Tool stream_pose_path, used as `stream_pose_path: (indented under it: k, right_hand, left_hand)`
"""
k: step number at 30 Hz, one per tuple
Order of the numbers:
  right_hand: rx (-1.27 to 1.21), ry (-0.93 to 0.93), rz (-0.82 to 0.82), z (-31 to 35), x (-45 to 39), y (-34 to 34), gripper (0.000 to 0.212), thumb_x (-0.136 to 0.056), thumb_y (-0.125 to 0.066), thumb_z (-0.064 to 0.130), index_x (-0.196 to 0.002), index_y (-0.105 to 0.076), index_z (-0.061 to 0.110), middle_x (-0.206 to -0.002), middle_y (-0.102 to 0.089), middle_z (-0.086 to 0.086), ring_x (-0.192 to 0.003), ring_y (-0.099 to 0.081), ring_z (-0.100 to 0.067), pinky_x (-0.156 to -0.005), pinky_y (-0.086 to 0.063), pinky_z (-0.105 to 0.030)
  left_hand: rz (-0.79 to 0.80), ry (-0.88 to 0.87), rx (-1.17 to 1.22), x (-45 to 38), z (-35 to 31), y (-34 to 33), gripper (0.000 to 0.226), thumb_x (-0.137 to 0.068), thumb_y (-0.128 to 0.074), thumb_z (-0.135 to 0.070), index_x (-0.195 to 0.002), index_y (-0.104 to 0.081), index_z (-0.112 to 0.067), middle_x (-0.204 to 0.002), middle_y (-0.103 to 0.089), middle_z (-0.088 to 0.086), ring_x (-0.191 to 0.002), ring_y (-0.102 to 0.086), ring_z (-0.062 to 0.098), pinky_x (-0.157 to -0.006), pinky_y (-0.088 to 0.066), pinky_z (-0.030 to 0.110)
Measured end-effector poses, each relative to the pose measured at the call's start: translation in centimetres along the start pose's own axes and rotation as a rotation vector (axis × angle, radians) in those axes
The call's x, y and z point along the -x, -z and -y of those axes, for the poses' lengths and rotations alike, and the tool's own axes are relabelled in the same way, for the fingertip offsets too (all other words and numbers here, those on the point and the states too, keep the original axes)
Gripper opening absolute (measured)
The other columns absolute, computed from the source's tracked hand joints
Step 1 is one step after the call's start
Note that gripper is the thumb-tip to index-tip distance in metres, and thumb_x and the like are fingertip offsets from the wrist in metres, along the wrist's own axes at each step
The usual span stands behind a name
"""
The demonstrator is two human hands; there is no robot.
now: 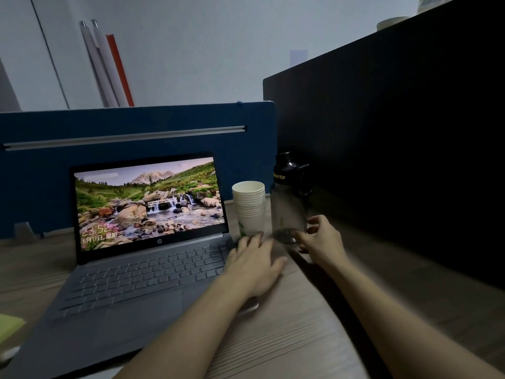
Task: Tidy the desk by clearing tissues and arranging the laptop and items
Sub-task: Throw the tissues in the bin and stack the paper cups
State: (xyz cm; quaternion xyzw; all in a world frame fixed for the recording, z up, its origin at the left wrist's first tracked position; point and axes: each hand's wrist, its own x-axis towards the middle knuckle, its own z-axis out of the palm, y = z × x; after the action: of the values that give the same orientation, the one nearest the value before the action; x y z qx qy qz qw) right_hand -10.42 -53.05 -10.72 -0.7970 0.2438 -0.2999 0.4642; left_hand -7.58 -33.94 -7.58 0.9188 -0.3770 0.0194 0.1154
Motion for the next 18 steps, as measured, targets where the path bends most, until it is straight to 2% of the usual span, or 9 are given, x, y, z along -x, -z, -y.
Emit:
stream_pose_path:
  k: [3, 9, 13, 16, 18]
  right_hand:
    - [0.005, 0.024, -0.005, 0.1, -1.5, -1.2, 0.047, -0.079, -0.08, 0.032, -0.115, -0.053, 0.02, -0.11, -0.06, -0.006, -0.065, -0.07, -0.012, -0.054, -0.059, -0.025]
    - [0.025, 0.038, 0.008, 0.0, -4.3, -3.2, 0.051, -0.08, -0.078, 0.032, -0.122, -0.052, 0.017, -0.111, -0.061, -0.006, -0.079, -0.07, -0.018, -0.07, -0.062, -0.038]
    - [0.034, 0.022, 0.01, 0.1, -5.3, -3.9, 0.052, -0.081, -0.077, 0.031, -0.124, -0.05, 0.018, -0.108, -0.06, -0.003, -0.074, -0.07, -0.015, -0.057, -0.061, -0.033]
    - [0.044, 0.015, 0.001, 0.1, -5.3, -3.9, 0.052, -0.081, -0.078, 0.032, -0.123, -0.05, 0.019, -0.106, -0.061, -0.002, -0.074, -0.07, -0.013, -0.062, -0.061, -0.032]
    - [0.042, 0.018, -0.001, 0.2, -4.8, -3.8, 0.049, -0.081, -0.077, 0.033, -0.12, -0.051, 0.019, -0.103, -0.06, 0.0, -0.067, -0.07, -0.009, -0.052, -0.054, -0.022]
  left_hand:
    - [0.015, 0.007, -0.014, -1.6, 0.8, 0.0, 0.068, -0.096, -0.034, -0.059, -0.154, -0.02, -0.029, -0.166, -0.011, 0.001, -0.151, -0.009, 0.028, -0.119, -0.018, 0.053]
    - [0.028, 0.002, -0.032, -4.9, 2.6, -0.3, 0.067, -0.096, -0.036, -0.058, -0.154, -0.021, -0.027, -0.165, -0.015, 0.003, -0.151, -0.014, 0.028, -0.12, -0.02, 0.05]
    - [0.014, -0.038, -0.015, -5.6, 3.4, -0.3, 0.066, -0.096, -0.038, -0.059, -0.153, -0.022, -0.029, -0.163, -0.021, 0.003, -0.149, -0.02, 0.026, -0.118, -0.024, 0.05]
    - [0.002, -0.064, 0.007, -5.3, 3.8, 0.1, 0.064, -0.095, -0.039, -0.059, -0.151, -0.028, -0.029, -0.16, -0.028, 0.001, -0.146, -0.026, 0.023, -0.117, -0.028, 0.05]
    - [-0.008, -0.075, 0.013, -4.6, 4.1, 0.5, 0.062, -0.096, -0.04, -0.059, -0.149, -0.032, -0.028, -0.157, -0.033, 0.0, -0.144, -0.029, 0.021, -0.116, -0.029, 0.047]
